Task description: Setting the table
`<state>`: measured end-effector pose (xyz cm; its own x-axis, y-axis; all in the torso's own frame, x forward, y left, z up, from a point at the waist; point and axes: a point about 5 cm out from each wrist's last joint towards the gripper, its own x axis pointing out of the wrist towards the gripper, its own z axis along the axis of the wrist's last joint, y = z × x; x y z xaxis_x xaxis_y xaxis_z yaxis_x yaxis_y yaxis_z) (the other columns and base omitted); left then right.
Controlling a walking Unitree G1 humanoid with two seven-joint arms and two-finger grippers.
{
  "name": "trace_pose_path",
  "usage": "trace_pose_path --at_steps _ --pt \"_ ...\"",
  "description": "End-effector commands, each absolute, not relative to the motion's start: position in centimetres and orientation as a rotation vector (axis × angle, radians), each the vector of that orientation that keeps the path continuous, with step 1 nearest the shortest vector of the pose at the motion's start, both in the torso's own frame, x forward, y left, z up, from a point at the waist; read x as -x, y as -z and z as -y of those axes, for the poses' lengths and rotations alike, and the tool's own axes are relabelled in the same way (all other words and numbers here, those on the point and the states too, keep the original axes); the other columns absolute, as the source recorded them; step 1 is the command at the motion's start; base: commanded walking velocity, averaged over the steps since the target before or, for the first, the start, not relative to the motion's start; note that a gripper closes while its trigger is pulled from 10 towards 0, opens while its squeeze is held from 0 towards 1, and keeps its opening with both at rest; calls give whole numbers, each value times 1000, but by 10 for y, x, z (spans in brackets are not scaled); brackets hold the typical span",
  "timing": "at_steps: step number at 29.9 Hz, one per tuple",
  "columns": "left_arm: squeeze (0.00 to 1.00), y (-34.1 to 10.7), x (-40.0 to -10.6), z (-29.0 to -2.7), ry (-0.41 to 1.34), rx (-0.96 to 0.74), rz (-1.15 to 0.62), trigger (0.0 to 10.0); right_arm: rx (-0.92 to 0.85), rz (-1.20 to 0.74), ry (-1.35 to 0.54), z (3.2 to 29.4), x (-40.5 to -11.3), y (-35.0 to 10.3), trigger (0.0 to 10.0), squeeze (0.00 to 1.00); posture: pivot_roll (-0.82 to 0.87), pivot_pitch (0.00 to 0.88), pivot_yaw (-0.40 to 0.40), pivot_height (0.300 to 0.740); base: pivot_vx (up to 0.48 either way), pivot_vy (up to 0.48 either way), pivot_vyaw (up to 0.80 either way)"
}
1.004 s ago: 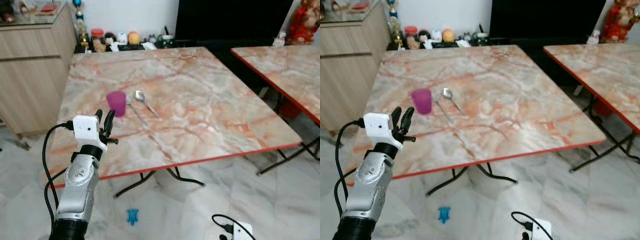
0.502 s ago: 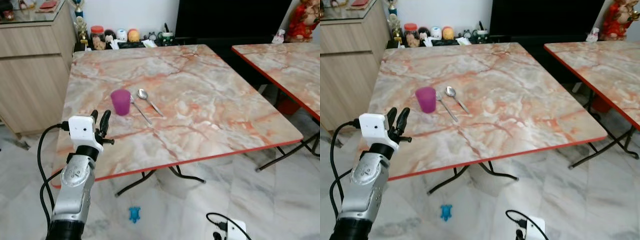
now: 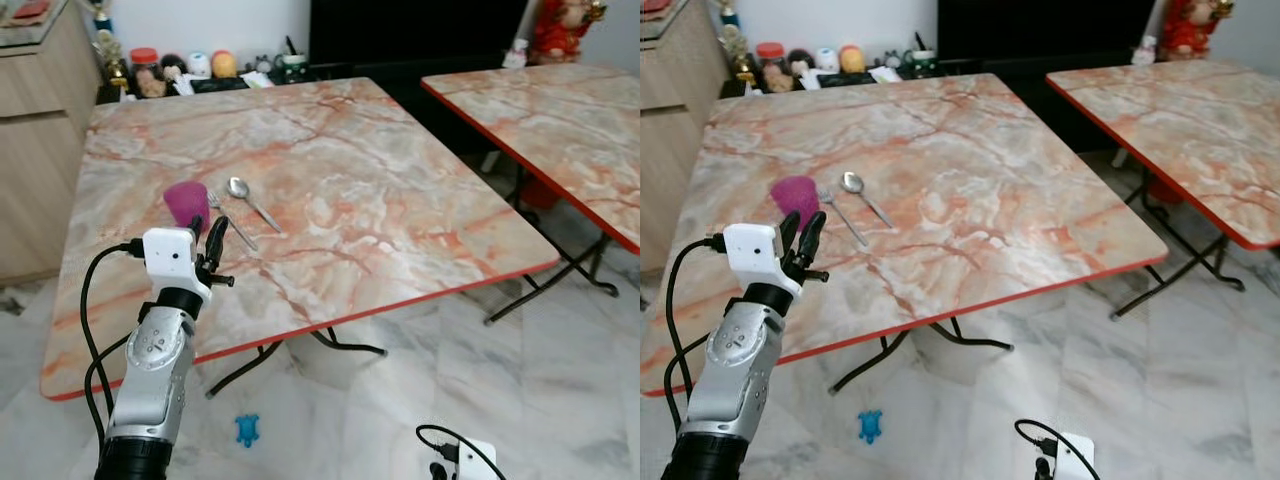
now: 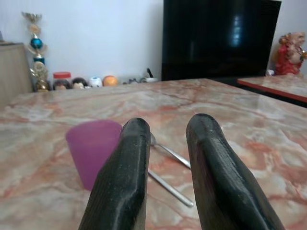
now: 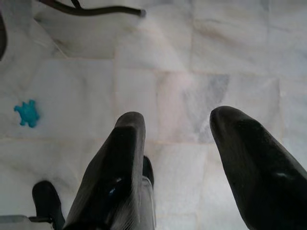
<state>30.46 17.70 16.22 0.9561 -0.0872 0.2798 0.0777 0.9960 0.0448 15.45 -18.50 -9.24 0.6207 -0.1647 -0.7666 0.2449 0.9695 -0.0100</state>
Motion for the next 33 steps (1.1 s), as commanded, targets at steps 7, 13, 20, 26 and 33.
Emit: trace_pose_path --at_steps 7,13,20,26,33 --pt "0 -169 -304 -177 79 -44 311 10000 -90 -871 233 186 -154 92 10000 0 136 0 -53 740 252 0 0" --pt "0 -169 -304 -179 66 -46 312 10000 -91 -873 232 187 -154 92 10000 0 135 0 -53 740 286 0 0" --pt "0 -169 -305 -181 53 -48 311 10000 -89 -875 230 187 -154 93 10000 0 135 0 -54 740 118 0 0" --pt "0 -170 -305 -181 49 -52 312 10000 -89 -875 230 187 -154 92 10000 0 135 0 -55 740 0 0 0" --pt "0 -170 -305 -181 49 -49 314 10000 -87 -876 228 187 -154 93 10000 0 135 0 -55 740 0 0 0"
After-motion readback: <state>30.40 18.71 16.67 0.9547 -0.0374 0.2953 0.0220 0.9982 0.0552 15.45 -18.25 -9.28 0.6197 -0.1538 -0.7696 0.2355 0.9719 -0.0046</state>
